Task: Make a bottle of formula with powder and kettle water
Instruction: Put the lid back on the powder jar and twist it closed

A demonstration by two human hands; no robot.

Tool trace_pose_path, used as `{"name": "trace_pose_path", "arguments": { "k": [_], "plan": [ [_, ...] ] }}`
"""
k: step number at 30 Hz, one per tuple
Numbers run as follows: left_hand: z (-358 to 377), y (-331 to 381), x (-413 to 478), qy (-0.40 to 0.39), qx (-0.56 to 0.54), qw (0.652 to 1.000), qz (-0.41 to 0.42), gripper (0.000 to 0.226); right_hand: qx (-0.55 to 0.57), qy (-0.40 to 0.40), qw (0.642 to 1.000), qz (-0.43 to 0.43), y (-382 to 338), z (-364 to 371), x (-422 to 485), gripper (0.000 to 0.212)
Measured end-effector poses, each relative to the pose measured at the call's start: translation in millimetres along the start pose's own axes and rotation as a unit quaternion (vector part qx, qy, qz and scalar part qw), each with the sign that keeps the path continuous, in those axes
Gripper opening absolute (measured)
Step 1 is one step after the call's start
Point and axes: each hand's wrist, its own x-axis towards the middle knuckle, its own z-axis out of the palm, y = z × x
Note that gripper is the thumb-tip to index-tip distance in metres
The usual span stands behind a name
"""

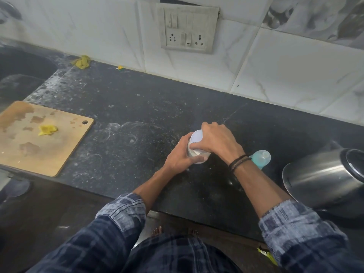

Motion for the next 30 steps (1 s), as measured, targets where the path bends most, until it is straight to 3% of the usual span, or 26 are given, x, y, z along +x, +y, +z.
{"name": "trace_pose_path", "arguments": {
  "k": [10, 17, 22, 25, 30],
  "plan": [
    [1, -2, 1, 0.002, -0.001, 1.0, 0.009, 0.08, 0.004, -0.001, 1.0, 0.0, -8, -6, -3, 0.039],
    [-1, -3, 1, 0.002, -0.026, 1.0, -0.003, 0.08, -0.002, -0.002, 0.999, 0.034, -8, -2, 0, 0.064],
    [3, -3, 2, -0.009, -0.07, 0.997, 0.025, 0.092, 0.024, -0.089, 0.995, -0.037, 10, -7, -2, 0.079],
    [2, 5, 4, -0.028, -0.081, 0.995, 0.049, 0.086, 0.025, -0.078, 0.994, -0.071, 14, -2, -2, 0.076],
    [1, 8, 7, -0.053, -0.088, 0.993, 0.056, 0.08, 0.011, -0.046, 0.997, -0.06, 12, -3, -5, 0.064]
  ]
}}
